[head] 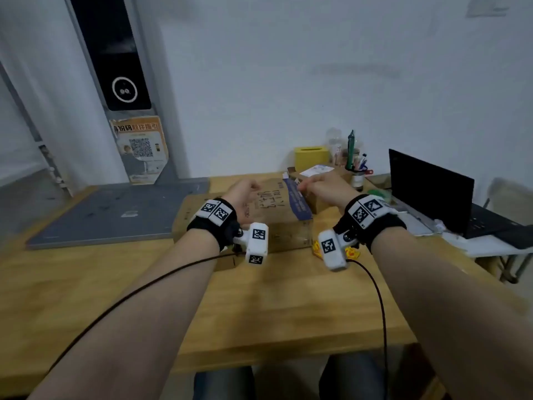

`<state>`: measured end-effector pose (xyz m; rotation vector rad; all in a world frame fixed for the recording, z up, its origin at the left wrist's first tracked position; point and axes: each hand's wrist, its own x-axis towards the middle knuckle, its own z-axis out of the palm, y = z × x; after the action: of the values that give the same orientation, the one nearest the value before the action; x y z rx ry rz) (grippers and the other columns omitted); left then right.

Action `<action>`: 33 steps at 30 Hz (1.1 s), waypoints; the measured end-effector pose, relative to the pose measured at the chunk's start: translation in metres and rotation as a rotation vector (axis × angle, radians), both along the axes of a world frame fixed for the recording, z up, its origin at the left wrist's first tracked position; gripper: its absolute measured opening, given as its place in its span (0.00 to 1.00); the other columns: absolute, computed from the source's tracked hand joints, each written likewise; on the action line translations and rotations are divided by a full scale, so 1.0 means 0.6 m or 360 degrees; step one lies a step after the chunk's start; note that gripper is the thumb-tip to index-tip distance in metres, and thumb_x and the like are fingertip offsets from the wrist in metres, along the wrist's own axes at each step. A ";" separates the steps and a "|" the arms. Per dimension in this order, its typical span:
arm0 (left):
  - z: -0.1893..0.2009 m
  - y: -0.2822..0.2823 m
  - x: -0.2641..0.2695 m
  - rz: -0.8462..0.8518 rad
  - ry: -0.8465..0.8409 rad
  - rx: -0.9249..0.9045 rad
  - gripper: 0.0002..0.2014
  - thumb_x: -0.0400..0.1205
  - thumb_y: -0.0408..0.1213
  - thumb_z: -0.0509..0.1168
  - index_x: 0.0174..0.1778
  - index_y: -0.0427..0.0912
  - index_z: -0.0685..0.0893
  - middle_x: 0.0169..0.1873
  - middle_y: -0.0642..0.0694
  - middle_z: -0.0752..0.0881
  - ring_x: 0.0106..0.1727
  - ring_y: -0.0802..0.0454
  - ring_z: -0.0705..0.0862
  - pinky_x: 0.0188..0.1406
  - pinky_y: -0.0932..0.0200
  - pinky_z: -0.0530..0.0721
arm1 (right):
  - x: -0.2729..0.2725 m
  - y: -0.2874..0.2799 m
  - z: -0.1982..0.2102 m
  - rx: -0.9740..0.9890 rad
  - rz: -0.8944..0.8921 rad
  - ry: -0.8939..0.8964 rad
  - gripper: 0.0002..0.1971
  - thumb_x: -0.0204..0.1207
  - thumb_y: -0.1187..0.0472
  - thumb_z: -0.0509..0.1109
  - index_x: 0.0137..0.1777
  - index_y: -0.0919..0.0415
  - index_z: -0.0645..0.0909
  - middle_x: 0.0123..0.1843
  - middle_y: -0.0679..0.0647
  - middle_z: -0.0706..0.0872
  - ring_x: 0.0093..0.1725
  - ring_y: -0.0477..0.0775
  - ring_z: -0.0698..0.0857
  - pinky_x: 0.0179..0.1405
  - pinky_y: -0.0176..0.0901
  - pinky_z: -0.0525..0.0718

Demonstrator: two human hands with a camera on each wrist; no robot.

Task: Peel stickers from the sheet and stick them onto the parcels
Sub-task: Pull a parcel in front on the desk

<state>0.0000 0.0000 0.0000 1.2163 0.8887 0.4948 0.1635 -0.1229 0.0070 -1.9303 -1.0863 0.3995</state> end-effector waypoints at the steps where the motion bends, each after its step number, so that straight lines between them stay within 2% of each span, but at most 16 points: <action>1: -0.009 0.012 0.005 0.0057 -0.0003 -0.0023 0.22 0.77 0.39 0.67 0.68 0.46 0.77 0.71 0.40 0.78 0.68 0.36 0.79 0.60 0.36 0.85 | 0.002 0.015 -0.010 -0.0067 0.0025 -0.0031 0.19 0.84 0.64 0.60 0.43 0.47 0.91 0.65 0.54 0.86 0.60 0.50 0.82 0.58 0.45 0.81; 4: -0.030 0.037 0.019 0.0225 -0.0045 -0.0039 0.15 0.82 0.36 0.63 0.65 0.42 0.76 0.70 0.38 0.78 0.61 0.42 0.77 0.58 0.47 0.81 | 0.013 0.059 -0.046 -0.0310 0.0040 -0.0015 0.20 0.80 0.64 0.63 0.37 0.42 0.91 0.63 0.50 0.80 0.44 0.44 0.76 0.47 0.41 0.74; 5: -0.039 0.046 0.024 0.0274 -0.0030 -0.0036 0.10 0.84 0.35 0.62 0.60 0.41 0.76 0.66 0.37 0.80 0.57 0.43 0.78 0.53 0.50 0.79 | 0.013 0.075 -0.058 -0.0357 0.0068 -0.0040 0.19 0.80 0.64 0.64 0.41 0.42 0.92 0.65 0.50 0.81 0.47 0.46 0.77 0.50 0.43 0.75; 6: -0.043 0.052 0.028 0.0309 0.0012 -0.0028 0.05 0.85 0.35 0.61 0.54 0.39 0.76 0.58 0.38 0.83 0.51 0.45 0.80 0.47 0.52 0.79 | 0.013 0.087 -0.066 -0.0407 0.0101 -0.0056 0.17 0.82 0.64 0.64 0.49 0.45 0.92 0.72 0.52 0.82 0.57 0.51 0.81 0.59 0.45 0.76; 8: -0.040 0.056 0.027 0.0345 0.0036 -0.0036 0.04 0.86 0.36 0.60 0.47 0.39 0.76 0.44 0.40 0.84 0.41 0.45 0.82 0.36 0.54 0.81 | 0.010 0.106 -0.076 -0.0476 0.0112 -0.0100 0.14 0.83 0.62 0.65 0.59 0.49 0.90 0.81 0.53 0.77 0.78 0.57 0.75 0.75 0.45 0.71; 10: -0.045 0.075 0.029 0.0358 0.0060 -0.0062 0.05 0.84 0.39 0.61 0.47 0.41 0.77 0.47 0.38 0.87 0.44 0.41 0.84 0.43 0.51 0.84 | 0.007 0.125 -0.087 -0.0626 0.0134 -0.0185 0.11 0.79 0.57 0.68 0.53 0.39 0.87 0.84 0.52 0.74 0.83 0.60 0.70 0.84 0.57 0.64; 13: -0.044 0.100 0.017 0.0525 0.0140 0.0003 0.09 0.80 0.42 0.63 0.42 0.40 0.74 0.45 0.41 0.80 0.47 0.42 0.78 0.54 0.48 0.76 | 0.007 0.149 -0.098 -0.0828 0.0145 -0.0351 0.07 0.69 0.51 0.68 0.40 0.36 0.87 0.82 0.53 0.75 0.81 0.63 0.70 0.82 0.63 0.64; 15: -0.042 0.123 0.012 0.0667 0.0218 0.0126 0.12 0.76 0.42 0.64 0.47 0.38 0.73 0.51 0.45 0.75 0.52 0.42 0.74 0.58 0.47 0.77 | 0.002 0.155 -0.099 -0.0857 0.0098 -0.0409 0.09 0.72 0.51 0.70 0.50 0.39 0.89 0.82 0.54 0.74 0.83 0.64 0.67 0.82 0.65 0.63; 18: -0.087 0.226 0.024 0.0834 0.0376 0.0371 0.31 0.64 0.45 0.62 0.64 0.39 0.77 0.71 0.42 0.70 0.70 0.36 0.74 0.70 0.35 0.77 | -0.001 0.165 -0.104 -0.0876 0.0024 -0.0451 0.19 0.77 0.48 0.66 0.66 0.45 0.86 0.84 0.57 0.71 0.85 0.66 0.62 0.83 0.67 0.56; 20: -0.123 0.294 0.031 0.0919 0.0526 0.0496 0.38 0.61 0.48 0.58 0.70 0.40 0.79 0.77 0.37 0.69 0.76 0.32 0.70 0.72 0.34 0.76 | 0.000 0.168 -0.106 -0.0868 -0.0021 -0.0443 0.22 0.79 0.46 0.61 0.70 0.47 0.84 0.85 0.57 0.70 0.86 0.65 0.61 0.83 0.66 0.55; 23: -0.070 0.232 -0.002 0.0914 0.0537 0.0632 0.35 0.73 0.50 0.55 0.75 0.36 0.78 0.78 0.32 0.74 0.78 0.30 0.72 0.77 0.35 0.72 | 0.001 0.165 -0.103 -0.0843 -0.0018 -0.0376 0.19 0.80 0.48 0.63 0.67 0.47 0.86 0.84 0.56 0.72 0.85 0.65 0.62 0.83 0.63 0.55; 25: -0.036 0.180 -0.017 0.0943 0.0626 0.0670 0.28 0.82 0.46 0.53 0.76 0.36 0.78 0.80 0.33 0.73 0.80 0.32 0.69 0.79 0.38 0.68 | 0.001 0.160 -0.102 -0.0843 -0.0006 -0.0349 0.17 0.78 0.51 0.66 0.64 0.46 0.88 0.81 0.55 0.75 0.84 0.65 0.65 0.82 0.62 0.55; 27: -0.025 0.155 -0.013 0.0924 0.0611 0.0732 0.26 0.82 0.43 0.53 0.73 0.36 0.81 0.78 0.35 0.75 0.81 0.33 0.69 0.79 0.36 0.67 | 0.000 0.153 -0.098 -0.0835 0.0023 -0.0295 0.14 0.75 0.52 0.67 0.56 0.45 0.91 0.75 0.54 0.81 0.81 0.65 0.70 0.82 0.62 0.59; 29: -0.028 0.143 -0.002 0.0877 0.0447 0.0831 0.27 0.74 0.43 0.54 0.64 0.38 0.86 0.71 0.35 0.81 0.77 0.32 0.74 0.76 0.29 0.69 | 0.002 0.148 -0.094 -0.0787 0.0070 -0.0213 0.11 0.67 0.51 0.66 0.42 0.47 0.90 0.67 0.53 0.86 0.73 0.66 0.77 0.79 0.66 0.66; 30: -0.034 0.145 0.008 0.0851 0.0393 0.0843 0.27 0.72 0.43 0.54 0.61 0.38 0.87 0.67 0.36 0.83 0.73 0.33 0.78 0.75 0.29 0.71 | 0.008 0.148 -0.096 -0.0744 0.0083 -0.0185 0.12 0.67 0.51 0.66 0.43 0.49 0.91 0.65 0.53 0.87 0.70 0.65 0.79 0.78 0.66 0.68; 33: -0.036 0.134 0.027 0.0710 0.0377 0.0720 0.16 0.80 0.40 0.57 0.54 0.37 0.86 0.55 0.40 0.86 0.59 0.37 0.84 0.62 0.44 0.82 | 0.020 0.142 -0.102 -0.0708 0.0074 -0.0176 0.19 0.71 0.52 0.67 0.59 0.52 0.90 0.69 0.52 0.85 0.69 0.63 0.79 0.77 0.66 0.70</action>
<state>0.0163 0.0807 -0.0218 1.5099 1.3086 0.9620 0.1757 -0.0377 -0.0540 -2.3418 -1.1887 0.6068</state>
